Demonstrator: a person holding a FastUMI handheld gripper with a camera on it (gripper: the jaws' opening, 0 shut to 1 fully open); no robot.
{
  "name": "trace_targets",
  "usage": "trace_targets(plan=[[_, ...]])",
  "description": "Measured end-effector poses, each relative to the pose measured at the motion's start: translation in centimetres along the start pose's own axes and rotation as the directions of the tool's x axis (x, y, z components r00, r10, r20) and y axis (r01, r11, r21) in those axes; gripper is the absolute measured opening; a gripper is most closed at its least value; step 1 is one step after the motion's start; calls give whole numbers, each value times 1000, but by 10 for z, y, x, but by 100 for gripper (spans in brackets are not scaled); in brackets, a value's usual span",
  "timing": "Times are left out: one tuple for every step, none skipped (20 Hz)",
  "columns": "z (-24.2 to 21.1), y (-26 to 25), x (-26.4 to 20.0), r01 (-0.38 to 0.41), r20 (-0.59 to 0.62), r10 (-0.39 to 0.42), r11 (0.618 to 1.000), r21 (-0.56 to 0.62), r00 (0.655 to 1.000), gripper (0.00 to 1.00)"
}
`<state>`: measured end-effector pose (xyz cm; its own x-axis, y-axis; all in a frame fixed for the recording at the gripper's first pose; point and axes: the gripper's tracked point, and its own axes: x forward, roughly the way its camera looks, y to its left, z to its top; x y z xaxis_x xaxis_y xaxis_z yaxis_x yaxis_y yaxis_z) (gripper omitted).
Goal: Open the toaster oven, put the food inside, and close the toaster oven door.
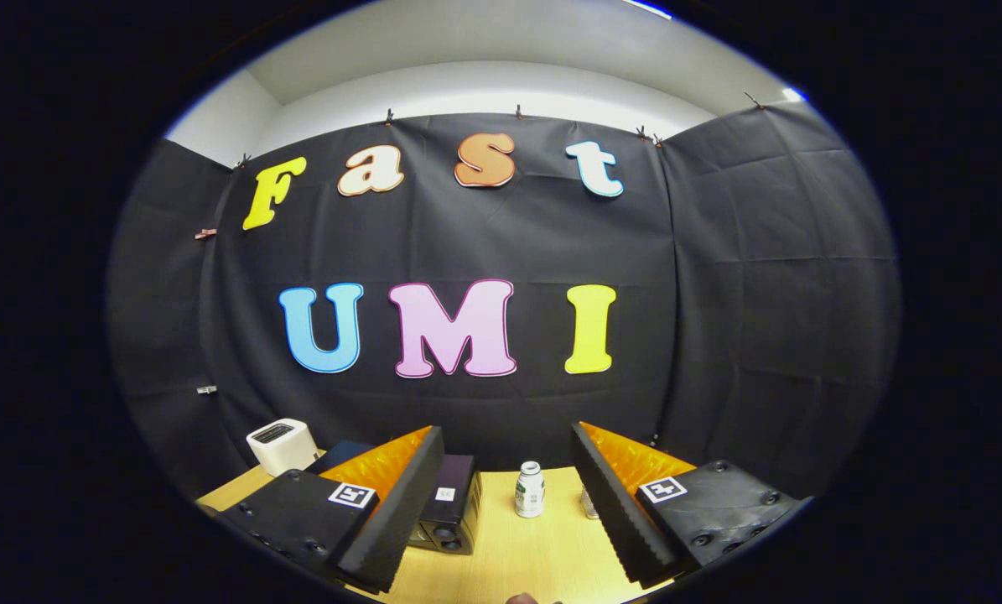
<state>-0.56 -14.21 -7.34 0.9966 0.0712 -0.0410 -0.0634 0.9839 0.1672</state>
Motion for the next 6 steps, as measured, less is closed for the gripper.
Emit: trace_targets(plan=[[0,-4,0,3,1,-3,1000,0,1000,98],[0,-6,-1,3,0,-3,1000,0,1000,98],[-1,-9,-1,4,-5,-4,1000,2,1000,98],[-3,-11,-2,5,-8,-5,1000,2,1000,98],[-3,-15,-2,8,-9,-8,1000,3,1000,98],[-3,-16,-3,12,-6,-12,1000,3,1000,98]])
